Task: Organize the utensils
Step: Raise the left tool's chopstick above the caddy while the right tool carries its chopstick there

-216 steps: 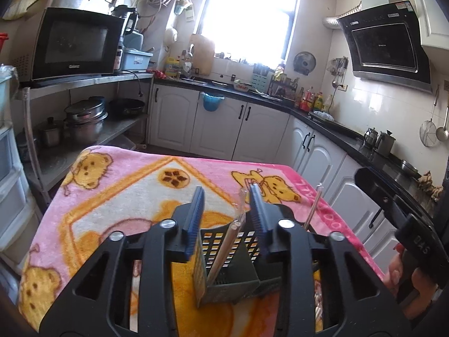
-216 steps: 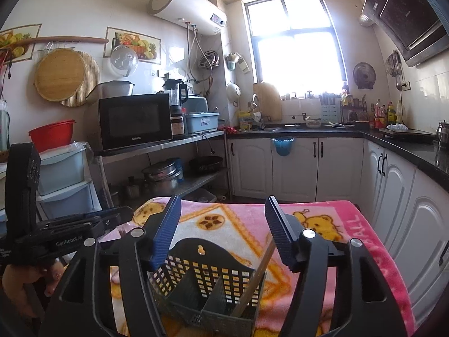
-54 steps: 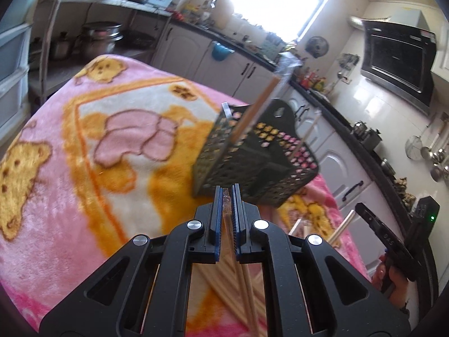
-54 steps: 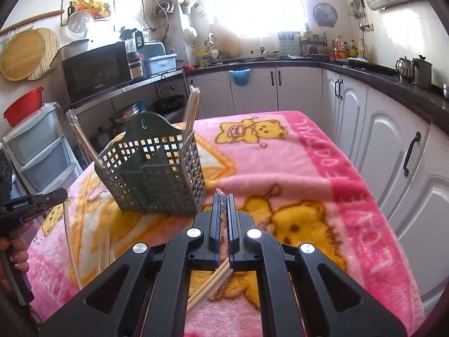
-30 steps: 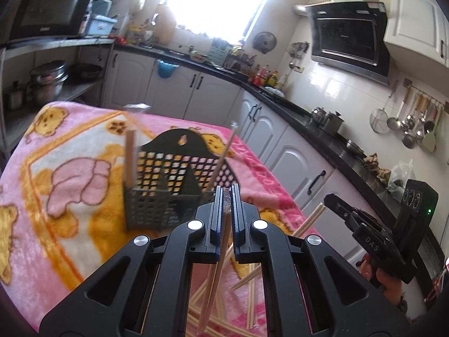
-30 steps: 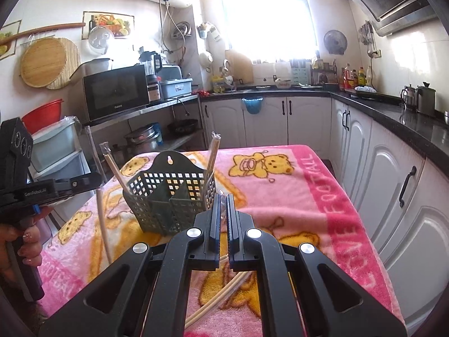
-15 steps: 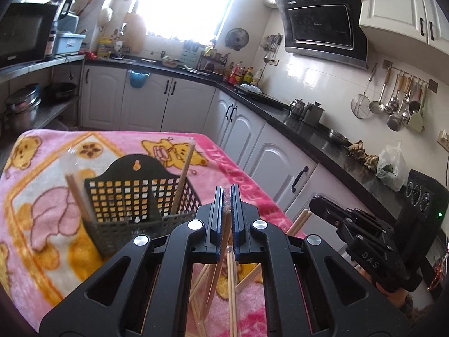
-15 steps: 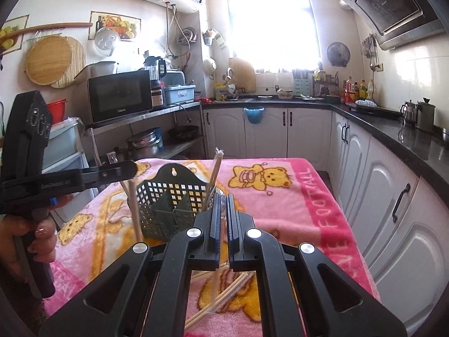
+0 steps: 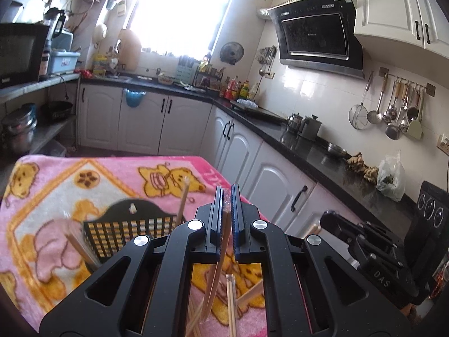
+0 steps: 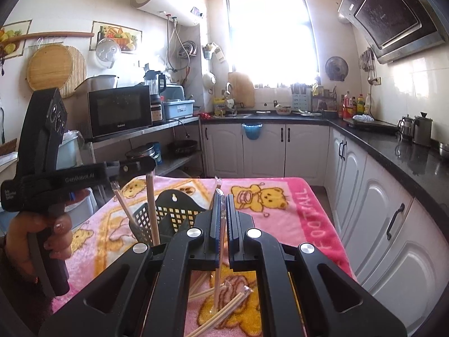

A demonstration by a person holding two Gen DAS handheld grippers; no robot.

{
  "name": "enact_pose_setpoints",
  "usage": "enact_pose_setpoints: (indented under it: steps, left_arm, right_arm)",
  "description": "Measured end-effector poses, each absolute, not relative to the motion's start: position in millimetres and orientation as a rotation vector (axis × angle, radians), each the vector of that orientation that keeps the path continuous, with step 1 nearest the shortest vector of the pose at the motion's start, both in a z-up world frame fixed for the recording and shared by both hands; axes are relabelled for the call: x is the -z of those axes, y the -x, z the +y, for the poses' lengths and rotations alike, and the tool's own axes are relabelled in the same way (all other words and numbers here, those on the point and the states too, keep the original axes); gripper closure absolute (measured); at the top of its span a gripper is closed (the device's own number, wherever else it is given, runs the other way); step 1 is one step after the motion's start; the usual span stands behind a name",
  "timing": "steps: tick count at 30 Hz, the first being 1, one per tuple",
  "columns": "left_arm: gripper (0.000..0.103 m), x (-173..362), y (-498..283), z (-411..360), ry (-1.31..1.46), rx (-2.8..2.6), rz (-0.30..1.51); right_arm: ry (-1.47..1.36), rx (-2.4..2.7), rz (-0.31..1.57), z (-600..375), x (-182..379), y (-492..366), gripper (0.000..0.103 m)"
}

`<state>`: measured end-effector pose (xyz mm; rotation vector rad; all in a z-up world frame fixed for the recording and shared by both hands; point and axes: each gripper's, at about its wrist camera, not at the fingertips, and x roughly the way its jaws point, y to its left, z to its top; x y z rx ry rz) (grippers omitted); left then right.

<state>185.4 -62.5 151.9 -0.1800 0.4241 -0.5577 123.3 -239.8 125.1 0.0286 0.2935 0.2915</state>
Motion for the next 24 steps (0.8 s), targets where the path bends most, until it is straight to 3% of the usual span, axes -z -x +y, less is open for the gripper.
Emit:
enact_pose_setpoints:
  steps: [15, 24]
  left_arm:
    - [0.1, -203, -217, -37, 0.205, 0.419, 0.313]
    - [0.1, -198, -241, -27, 0.231, 0.344, 0.292]
  right_arm:
    - [-0.02, -0.351, 0.193, -221, -176, -146, 0.099]
    - [-0.028, -0.386, 0.158, -206, -197, -173, 0.099]
